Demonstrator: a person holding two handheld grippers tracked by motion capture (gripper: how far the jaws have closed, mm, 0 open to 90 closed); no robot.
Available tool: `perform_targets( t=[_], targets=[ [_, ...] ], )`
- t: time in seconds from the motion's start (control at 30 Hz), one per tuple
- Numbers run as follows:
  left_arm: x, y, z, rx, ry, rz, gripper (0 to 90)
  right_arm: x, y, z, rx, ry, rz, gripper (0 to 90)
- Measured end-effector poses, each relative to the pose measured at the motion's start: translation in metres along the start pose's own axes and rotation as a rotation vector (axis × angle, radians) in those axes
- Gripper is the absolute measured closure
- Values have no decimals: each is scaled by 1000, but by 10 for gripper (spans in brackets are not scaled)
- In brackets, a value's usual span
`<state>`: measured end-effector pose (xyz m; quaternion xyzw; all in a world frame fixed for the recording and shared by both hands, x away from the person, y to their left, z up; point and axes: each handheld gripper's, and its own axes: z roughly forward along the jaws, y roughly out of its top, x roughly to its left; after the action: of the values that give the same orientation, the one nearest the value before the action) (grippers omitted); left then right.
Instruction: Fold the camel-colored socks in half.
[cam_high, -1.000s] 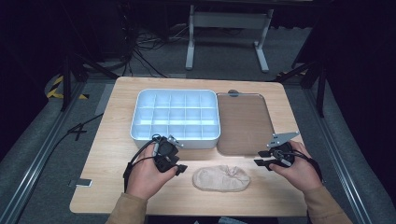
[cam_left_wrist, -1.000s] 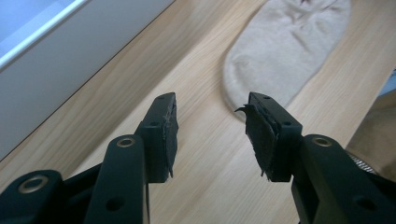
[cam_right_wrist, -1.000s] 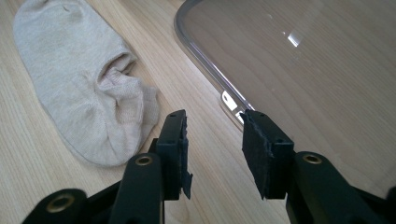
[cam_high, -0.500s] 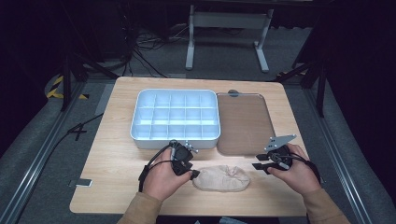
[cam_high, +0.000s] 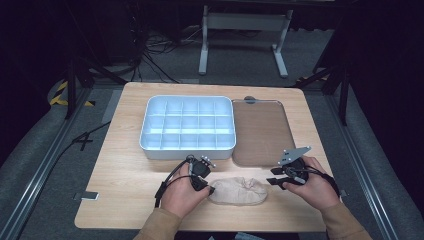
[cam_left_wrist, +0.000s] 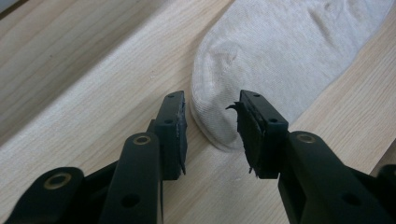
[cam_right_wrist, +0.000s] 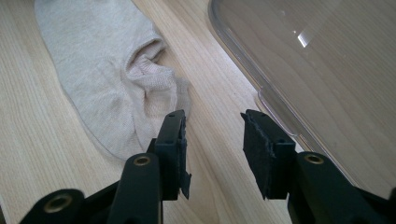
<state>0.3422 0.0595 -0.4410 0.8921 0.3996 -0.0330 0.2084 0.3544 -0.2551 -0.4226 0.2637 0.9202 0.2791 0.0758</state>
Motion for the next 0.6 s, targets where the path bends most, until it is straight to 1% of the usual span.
perform_targets(
  t=[0.03, 0.07, 0.1, 0.13, 0.2, 0.23, 0.27, 0.3, 0.33, 0.4, 0.43, 0.5, 0.57, 0.6],
  targets=[
    [0, 0, 0, 0, 0, 0, 642, 0, 0, 1, 2, -3, -5, 598],
    [-2, 0, 2, 18, 21, 9, 651, 1, 1, 1, 3, 0, -3, 598],
    [-2, 0, 2, 18, 21, 9, 659, 1, 1, 1, 4, -1, -6, 598],
    [-4, 1, 4, 28, 16, 8, 659, 1, 1, 1, 4, -1, -6, 598],
    [-6, 1, 6, 40, 23, 25, 677, 3, 1, 2, 6, -1, -13, 598],
    [-7, 1, 7, 40, 25, 26, 688, 3, 2, 2, 6, 2, -13, 598],
    [-8, 2, 7, 44, 32, 29, 719, 5, 3, 2, 8, 3, -19, 603],
    [-9, 2, 7, 44, 30, 28, 719, 5, 3, 2, 8, 3, -19, 603],
    [-10, 2, 8, 43, 22, 28, 772, 7, 3, 2, 9, 7, -22, 617],
    [-11, 2, 8, 44, 22, 29, 830, 8, 4, 3, 11, 11, -21, 630],
    [-11, 2, 8, 43, 22, 28, 830, 10, 4, 4, 14, 22, -18, 655],
    [-12, 2, 8, 40, 28, 27, 849, 13, 4, 6, 27, 44, 40, 720],
    [-13, 2, 8, 34, 28, 30, 855, 17, 5, 8, 41, 72, 52, 772],
    [-12, 2, 8, 34, 28, 30, 856, 19, 6, 10, 51, 75, 54, 789]
  ],
)
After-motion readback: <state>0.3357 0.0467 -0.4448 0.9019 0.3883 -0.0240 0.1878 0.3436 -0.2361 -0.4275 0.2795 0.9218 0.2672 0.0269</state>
